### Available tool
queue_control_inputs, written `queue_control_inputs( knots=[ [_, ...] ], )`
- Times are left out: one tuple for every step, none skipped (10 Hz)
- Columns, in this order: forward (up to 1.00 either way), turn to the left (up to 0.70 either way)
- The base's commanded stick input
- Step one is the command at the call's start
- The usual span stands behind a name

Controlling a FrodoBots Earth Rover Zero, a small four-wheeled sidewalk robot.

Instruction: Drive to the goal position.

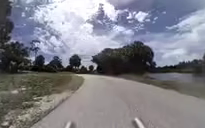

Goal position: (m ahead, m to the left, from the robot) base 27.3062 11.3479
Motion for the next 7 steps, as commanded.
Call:
queue_control_inputs(
  knots=[
    [0.85, 0.0],
    [0.85, 0.0],
    [0.85, 0.0],
    [0.85, 0.0],
    [0.85, 0.0],
    [0.85, 0.0],
    [0.85, 0.0]
  ],
)
